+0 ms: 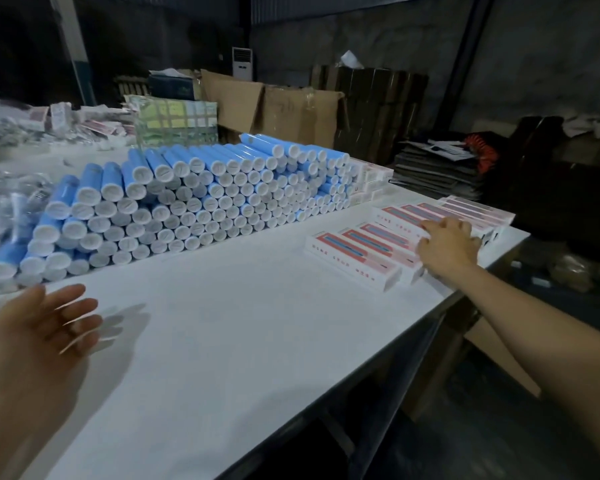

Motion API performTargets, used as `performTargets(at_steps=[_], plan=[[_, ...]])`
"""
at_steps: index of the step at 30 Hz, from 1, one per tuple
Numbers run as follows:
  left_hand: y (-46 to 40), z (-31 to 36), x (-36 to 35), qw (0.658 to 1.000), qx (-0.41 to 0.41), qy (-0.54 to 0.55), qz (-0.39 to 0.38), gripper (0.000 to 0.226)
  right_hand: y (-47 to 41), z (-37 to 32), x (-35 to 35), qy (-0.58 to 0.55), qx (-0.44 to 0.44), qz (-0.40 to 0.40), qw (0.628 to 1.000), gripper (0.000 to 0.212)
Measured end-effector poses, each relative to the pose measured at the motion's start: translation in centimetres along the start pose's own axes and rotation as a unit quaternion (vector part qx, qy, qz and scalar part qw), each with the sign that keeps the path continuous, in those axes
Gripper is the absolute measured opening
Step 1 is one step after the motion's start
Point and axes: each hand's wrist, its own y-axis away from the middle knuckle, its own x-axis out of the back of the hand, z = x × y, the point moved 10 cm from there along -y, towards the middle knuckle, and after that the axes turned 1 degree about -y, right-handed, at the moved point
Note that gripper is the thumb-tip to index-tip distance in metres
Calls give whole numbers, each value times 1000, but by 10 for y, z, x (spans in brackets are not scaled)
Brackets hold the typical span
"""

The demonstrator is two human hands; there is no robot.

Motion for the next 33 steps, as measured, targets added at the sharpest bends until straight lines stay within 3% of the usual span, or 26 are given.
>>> performTargets(at_steps=[4, 7, 11, 14, 18, 23, 25, 33], plan=[[7, 0, -17, 1000, 19, -19, -12, 25, 9, -26, 27, -96, 2, 50, 994, 40], [18, 8, -25, 999, 0, -46, 4, 16, 27, -84, 58, -227, 72, 96, 967, 30], [29, 19, -29, 997, -18, -61, 36, 15, 73, -188, 105, -377, 226, 121, 890, 21], [37, 21, -29, 998, -6, -39, 54, 17, 128, -265, 120, -450, 335, 84, 823, 16], [43, 18, -31, 997, 24, 7, 72, 20, 204, -348, 89, -430, 443, -18, 787, 15], [39, 19, -27, 997, 8, 24, 70, 20, 255, -389, 23, -321, 498, -123, 796, 19], [37, 20, -27, 998, 0, 8, 61, 21, 262, -392, 12, -278, 520, -135, 796, 20], [38, 18, -34, 999, 15, -1, 45, 23, 262, -393, 15, -277, 530, -106, 795, 14]])
